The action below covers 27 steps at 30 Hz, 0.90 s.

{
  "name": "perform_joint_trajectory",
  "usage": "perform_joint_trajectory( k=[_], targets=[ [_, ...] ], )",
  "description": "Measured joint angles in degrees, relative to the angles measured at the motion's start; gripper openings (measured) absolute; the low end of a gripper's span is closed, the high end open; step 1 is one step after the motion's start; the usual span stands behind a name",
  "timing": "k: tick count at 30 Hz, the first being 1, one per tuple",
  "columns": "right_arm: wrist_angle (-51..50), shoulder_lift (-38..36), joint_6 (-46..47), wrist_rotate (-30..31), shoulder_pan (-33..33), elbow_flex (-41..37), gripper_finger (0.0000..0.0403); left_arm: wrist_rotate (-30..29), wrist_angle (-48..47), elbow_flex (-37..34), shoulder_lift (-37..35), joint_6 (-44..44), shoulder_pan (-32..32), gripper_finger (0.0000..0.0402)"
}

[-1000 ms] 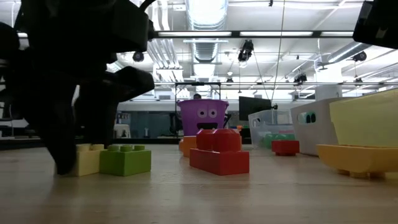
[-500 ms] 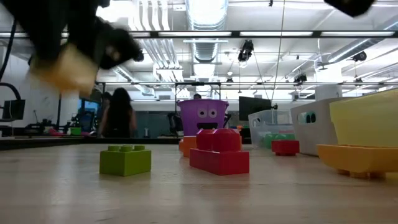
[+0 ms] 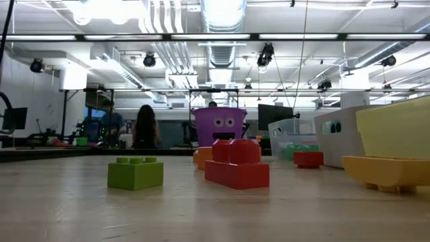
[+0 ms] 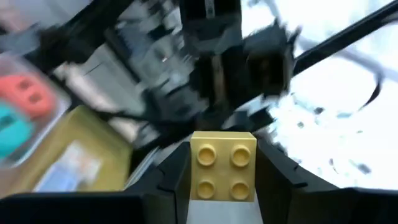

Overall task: Pick & Place Toys
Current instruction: Put the light yellow game piece into the transparent bin

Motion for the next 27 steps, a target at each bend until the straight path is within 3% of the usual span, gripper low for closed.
perform_joint_trajectory(
  k=[2,4,10,16,27],
  targets=[
    [-0.1,3.5,-6.9,8.3,-0.4,4.8,0.0267,-1.1,3.4,0.0,0.2,-0.6,0.7,0.0122],
    [-0.2,6.2,-12.2,11.9,-1.2,9.0,0.0267,-2.7,4.0,0.2,0.2,-0.3,1.4,0.0122],
    [-0.2,10.7,-15.1,7.8,-3.4,16.3,0.0267,-8.6,3.7,0.3,0.2,1.9,2.9,0.0122],
    [-0.3,10.3,-13.0,2.9,-3.6,16.5,0.0267,-8.7,4.3,0.3,0.2,4.1,4.3,0.0122],
    [-2.8,10.2,-11.9,1.3,-7.7,16.5,0.0267,-8.2,9.9,1.4,0.3,3.7,4.2,0.0122]
  ],
)
